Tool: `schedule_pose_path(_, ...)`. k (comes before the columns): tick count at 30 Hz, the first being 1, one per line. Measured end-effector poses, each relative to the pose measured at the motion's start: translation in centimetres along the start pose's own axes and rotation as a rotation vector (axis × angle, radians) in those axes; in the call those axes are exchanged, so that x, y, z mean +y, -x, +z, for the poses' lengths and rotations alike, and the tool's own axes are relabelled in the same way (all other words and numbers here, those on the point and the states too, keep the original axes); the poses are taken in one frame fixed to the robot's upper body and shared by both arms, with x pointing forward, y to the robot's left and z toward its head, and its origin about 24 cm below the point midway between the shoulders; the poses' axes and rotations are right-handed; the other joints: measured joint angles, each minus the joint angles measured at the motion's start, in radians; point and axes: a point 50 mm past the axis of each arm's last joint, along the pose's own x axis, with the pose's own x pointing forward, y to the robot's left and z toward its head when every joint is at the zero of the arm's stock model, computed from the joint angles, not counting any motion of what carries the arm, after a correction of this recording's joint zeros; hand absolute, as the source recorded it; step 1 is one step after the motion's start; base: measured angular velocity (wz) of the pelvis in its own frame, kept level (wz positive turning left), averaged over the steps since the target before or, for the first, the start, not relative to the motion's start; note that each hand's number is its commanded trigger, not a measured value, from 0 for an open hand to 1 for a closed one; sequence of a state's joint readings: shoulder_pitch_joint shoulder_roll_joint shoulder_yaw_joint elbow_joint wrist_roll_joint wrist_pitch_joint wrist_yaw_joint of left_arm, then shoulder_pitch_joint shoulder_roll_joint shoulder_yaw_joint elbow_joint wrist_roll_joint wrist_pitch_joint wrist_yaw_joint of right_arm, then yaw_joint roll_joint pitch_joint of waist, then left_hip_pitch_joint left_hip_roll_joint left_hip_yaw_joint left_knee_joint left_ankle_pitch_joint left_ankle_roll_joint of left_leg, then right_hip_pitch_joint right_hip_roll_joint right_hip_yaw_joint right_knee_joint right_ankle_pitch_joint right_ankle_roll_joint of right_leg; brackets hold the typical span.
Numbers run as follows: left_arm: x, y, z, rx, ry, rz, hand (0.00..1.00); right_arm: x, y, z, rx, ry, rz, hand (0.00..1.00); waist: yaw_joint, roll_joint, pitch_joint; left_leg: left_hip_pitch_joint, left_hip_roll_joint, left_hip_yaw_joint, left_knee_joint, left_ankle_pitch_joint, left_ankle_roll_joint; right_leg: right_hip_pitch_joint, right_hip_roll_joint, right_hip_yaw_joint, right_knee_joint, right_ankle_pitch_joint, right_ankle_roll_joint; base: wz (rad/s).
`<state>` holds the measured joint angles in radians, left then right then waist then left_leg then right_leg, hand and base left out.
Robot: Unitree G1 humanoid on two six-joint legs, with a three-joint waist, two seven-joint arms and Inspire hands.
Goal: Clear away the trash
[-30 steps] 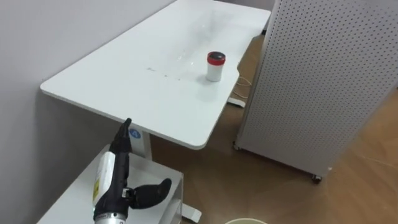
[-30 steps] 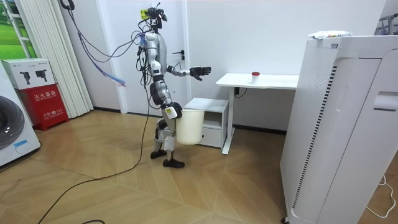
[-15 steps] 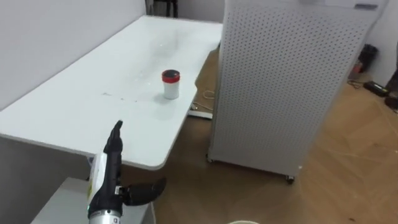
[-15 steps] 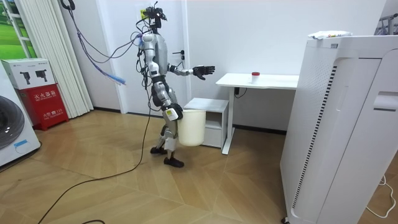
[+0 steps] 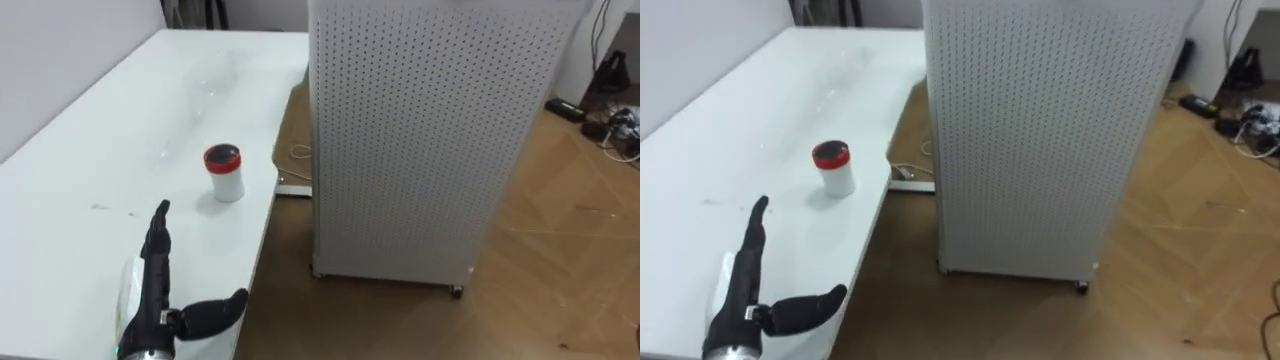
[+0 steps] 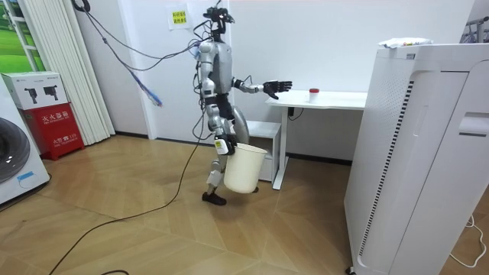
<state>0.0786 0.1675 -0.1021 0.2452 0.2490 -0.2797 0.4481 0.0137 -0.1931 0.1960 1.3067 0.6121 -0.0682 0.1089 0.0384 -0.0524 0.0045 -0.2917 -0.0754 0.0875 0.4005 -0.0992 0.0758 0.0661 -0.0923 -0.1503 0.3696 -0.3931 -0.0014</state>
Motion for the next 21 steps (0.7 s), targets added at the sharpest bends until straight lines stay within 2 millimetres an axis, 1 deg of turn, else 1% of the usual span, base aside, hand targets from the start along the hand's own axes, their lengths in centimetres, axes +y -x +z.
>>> schedule_pose_path(1, 0.0, 0.0, 0.0, -0.003, 0.003, -0.001, 0.00, 0.0, 0.0, 0.0, -0.001, 0.002, 0.001, 1.00, 0.000, -0.002, 0.0014, 0.001, -0.008, 0.001, 0.014, -0.015, 0.005, 0.002, -0.011, -0.010, 0.015, -0.009, 0.008, 0.10)
schedule_pose_path(2, -0.2, 0.1, 0.1, -0.001, 0.011, -0.001, 0.00, 0.0, 0.0, 0.2, -0.005, 0.001, 0.001, 1.00, 0.000, 0.002, 0.0032, 0.004, -0.013, 0.004, 0.041, -0.043, 0.013, -0.005, -0.029, -0.030, 0.071, -0.013, 0.016, 0.14)
schedule_pose_path(3, -0.2, 0.1, 0.1, -0.003, 0.012, 0.000, 0.00, 0.2, -0.1, 0.3, -0.008, 0.011, 0.005, 1.00, 0.000, 0.001, 0.0045, 0.009, -0.021, 0.006, 0.065, -0.064, 0.020, -0.023, -0.049, -0.050, 0.162, -0.013, 0.016, 0.18)
schedule_pose_path(4, -0.2, 0.0, 0.1, -0.005, 0.012, 0.002, 0.00, 0.4, -0.1, 0.4, -0.011, 0.018, 0.008, 1.00, -0.002, -0.001, 0.0047, 0.011, -0.026, 0.011, 0.079, -0.074, 0.028, -0.035, -0.060, -0.051, 0.211, -0.012, 0.018, 0.25)
schedule_pose_path(5, -0.2, 0.0, 0.2, -0.008, 0.015, 0.003, 0.00, 0.5, -0.2, 0.8, -0.024, 0.020, 0.009, 1.00, -0.003, -0.001, 0.0057, 0.020, -0.028, 0.027, 0.101, -0.101, 0.040, -0.064, -0.079, -0.049, 0.303, 0.002, 0.037, 0.27)
schedule_pose_path(6, -0.2, -0.1, 0.2, -0.010, 0.014, 0.008, 0.00, 0.6, -0.2, 1.1, -0.037, 0.022, 0.008, 1.00, -0.007, 0.000, 0.0061, 0.036, -0.032, 0.026, 0.111, -0.128, 0.048, -0.089, -0.096, -0.052, 0.397, 0.030, 0.056, 0.23)
schedule_pose_path(7, -0.2, -0.1, 0.3, -0.012, 0.014, 0.011, 0.00, 0.6, -0.2, 1.2, -0.040, 0.022, 0.009, 1.00, -0.009, 0.001, 0.0069, 0.043, -0.036, 0.018, 0.116, -0.137, 0.050, -0.099, -0.104, -0.054, 0.432, 0.050, 0.058, 0.23)
schedule_pose_path(8, -0.4, -0.1, 0.4, -0.018, 0.012, 0.010, 0.00, 0.6, -0.2, 1.4, -0.047, 0.023, 0.008, 1.00, -0.009, 0.013, 0.0125, 0.061, -0.039, -0.003, 0.114, -0.158, 0.054, -0.117, -0.107, -0.055, 0.485, 0.095, 0.061, 0.17)
schedule_pose_path(9, -0.5, 0.0, 0.3, -0.019, 0.007, 0.002, 0.00, 0.7, -0.3, 1.8, -0.055, 0.037, 0.010, 1.00, -0.003, 0.022, 0.0147, 0.079, -0.041, -0.013, 0.098, -0.169, 0.058, -0.132, -0.115, -0.053, 0.503, 0.105, 0.070, 0.10)
schedule_pose_path(10, -0.5, 0.0, 0.3, -0.017, 0.007, 0.003, 0.00, 0.8, -0.3, 2.0, -0.059, 0.042, 0.011, 1.00, 0.001, 0.027, 0.0145, 0.083, -0.041, -0.018, 0.090, -0.170, 0.060, -0.147, -0.120, -0.052, 0.504, 0.098, 0.071, 0.00)
schedule_pose_path(11, -0.4, 0.0, 0.3, -0.017, 0.006, 0.007, 0.00, 1.1, -0.4, 2.7, -0.078, 0.045, 0.018, 1.00, 0.002, 0.036, 0.0188, 0.094, -0.038, -0.026, 0.070, -0.170, 0.060, -0.188, -0.123, -0.046, 0.504, 0.077, 0.072, 0.00)
schedule_pose_path(12, -0.4, 0.0, 0.3, -0.018, 0.009, 0.013, 0.00, 1.2, -0.4, 2.8, -0.087, 0.047, 0.023, 1.00, 0.003, 0.040, 0.0188, 0.106, -0.033, -0.034, 0.054, -0.170, 0.060, -0.228, -0.125, -0.040, 0.489, 0.055, 0.066, 0.06)
schedule_pose_path(13, -0.5, 0.0, 0.3, -0.018, 0.009, 0.017, 0.00, 1.3, -0.4, 2.9, -0.090, 0.051, 0.026, 1.00, 0.002, 0.039, 0.0184, 0.116, -0.030, -0.036, 0.043, -0.169, 0.059, -0.245, -0.123, -0.031, 0.464, 0.046, 0.062, 0.18)
schedule_pose_path(14, -0.5, 0.0, 0.4, -0.022, 0.011, 0.018, 0.00, 1.4, -0.4, 2.9, -0.091, 0.057, 0.028, 1.00, -0.003, 0.040, 0.0183, 0.133, -0.025, -0.054, 0.027, -0.167, 0.054, -0.267, -0.113, -0.019, 0.385, 0.043, 0.064, 0.37)
schedule_pose_path(15, -0.7, -0.2, 0.6, -0.030, 0.013, 0.014, 0.00, 1.3, -0.4, 2.7, -0.090, 0.056, 0.026, 1.00, -0.011, 0.039, 0.0179, 0.149, -0.022, -0.084, 0.013, -0.166, 0.045, -0.276, -0.100, -0.008, 0.269, 0.045, 0.064, 0.47)
schedule_pose_path(16, -0.7, -0.3, 0.7, -0.034, 0.014, 0.013, 0.00, 1.3, -0.4, 2.6, -0.088, 0.055, 0.026, 1.00, -0.014, 0.038, 0.0175, 0.158, -0.020, -0.099, 0.006, -0.164, 0.040, -0.276, -0.091, 0.004, 0.205, 0.054, 0.060, 0.61)
schedule_pose_path(17, -0.8, -0.3, 0.7, -0.036, 0.014, 0.011, 0.00, 1.3, -0.4, 2.6, -0.092, 0.052, 0.024, 1.00, -0.023, 0.032, 0.0171, 0.176, -0.018, -0.122, -0.005, -0.164, 0.029, -0.281, -0.076, 0.015, 0.092, 0.131, 0.074, 0.63)
schedule_pose_path(18, -0.9, 0.0, 0.5, -0.026, 0.010, 0.001, 0.00, 1.1, -0.3, 2.5, -0.093, 0.052, 0.021, 1.00, -0.031, 0.028, 0.0096, 0.189, -0.006, -0.134, -0.014, -0.167, 0.014, -0.268, -0.064, 0.008, 0.058, 0.199, 0.073, 0.46)
schedule_pose_path(19, -0.9, 0.0, 0.5, -0.026, 0.008, -0.001, 0.00, 1.1, -0.3, 2.4, -0.093, 0.053, 0.019, 1.00, -0.025, 0.035, 0.0020, 0.200, 0.003, -0.130, -0.026, -0.167, 0.007, -0.250, -0.052, 0.006, 0.042, 0.202, 0.067, 0.16)
schedule_pose_path(20, -0.8, 0.0, 0.4, -0.026, 0.005, 0.004, 0.00, 1.1, -0.3, 2.3, -0.091, 0.065, 0.022, 1.00, -0.012, 0.033, 0.0039, 0.219, 0.019, -0.130, -0.043, -0.166, -0.003, -0.219, -0.029, -0.007, 0.014, 0.210, 0.054, 0.00)
schedule_pose_path(21, -0.5, -0.1, 0.3, -0.024, 0.002, 0.012, 0.00, 1.3, -0.3, 2.3, -0.091, 0.094, 0.039, 1.00, -0.011, 0.031, 0.0048, 0.237, 0.033, -0.129, -0.061, -0.163, -0.010, -0.190, -0.015, -0.016, -0.011, 0.212, 0.051, 0.10)
